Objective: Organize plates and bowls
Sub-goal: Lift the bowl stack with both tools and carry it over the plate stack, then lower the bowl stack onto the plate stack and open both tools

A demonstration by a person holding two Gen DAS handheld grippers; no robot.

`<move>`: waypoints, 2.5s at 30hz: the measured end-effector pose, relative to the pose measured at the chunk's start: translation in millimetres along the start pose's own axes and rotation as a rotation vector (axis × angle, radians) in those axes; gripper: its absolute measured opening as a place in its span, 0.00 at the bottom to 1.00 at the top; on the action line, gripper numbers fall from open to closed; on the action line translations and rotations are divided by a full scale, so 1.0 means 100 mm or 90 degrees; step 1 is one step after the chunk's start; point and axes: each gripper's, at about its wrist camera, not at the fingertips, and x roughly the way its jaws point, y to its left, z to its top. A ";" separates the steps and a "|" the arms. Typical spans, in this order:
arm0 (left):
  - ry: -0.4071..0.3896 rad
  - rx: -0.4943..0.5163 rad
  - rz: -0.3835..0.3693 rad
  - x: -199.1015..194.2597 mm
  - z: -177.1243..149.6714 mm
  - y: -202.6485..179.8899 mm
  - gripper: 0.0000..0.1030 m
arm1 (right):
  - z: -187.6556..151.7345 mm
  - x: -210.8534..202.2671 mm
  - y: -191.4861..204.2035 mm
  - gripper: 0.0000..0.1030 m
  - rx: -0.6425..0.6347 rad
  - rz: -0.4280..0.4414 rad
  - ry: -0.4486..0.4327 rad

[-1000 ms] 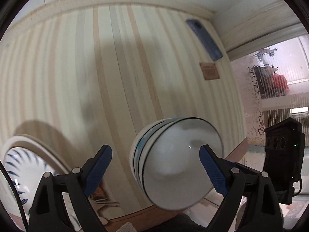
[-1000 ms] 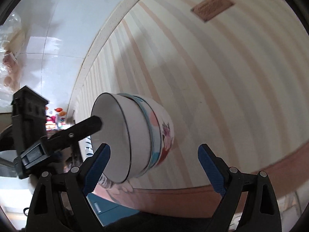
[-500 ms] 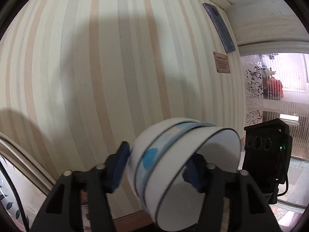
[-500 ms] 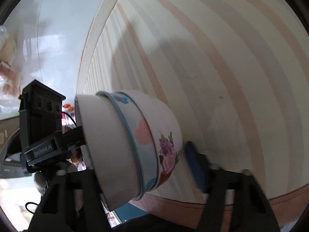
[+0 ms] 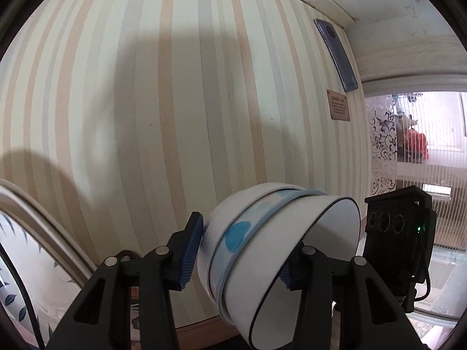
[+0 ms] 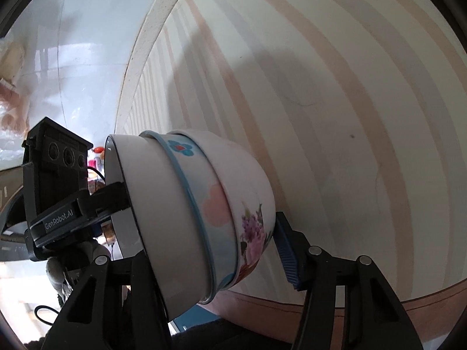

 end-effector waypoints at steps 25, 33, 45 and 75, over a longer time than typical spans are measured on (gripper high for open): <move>-0.097 -0.098 0.007 -1.10 -0.16 0.84 0.40 | -0.06 0.62 1.34 0.56 -0.110 0.008 0.070; -0.132 -0.173 0.016 -1.34 -0.41 1.47 0.40 | -0.30 1.28 1.77 0.56 -0.151 0.007 0.130; -0.120 -0.203 0.017 -1.31 -0.57 1.95 0.41 | -0.46 1.76 1.86 0.56 -0.154 -0.024 0.166; -0.257 -0.055 0.217 -1.95 -1.22 1.64 0.43 | -1.12 0.96 2.68 0.81 -0.291 -0.209 -0.040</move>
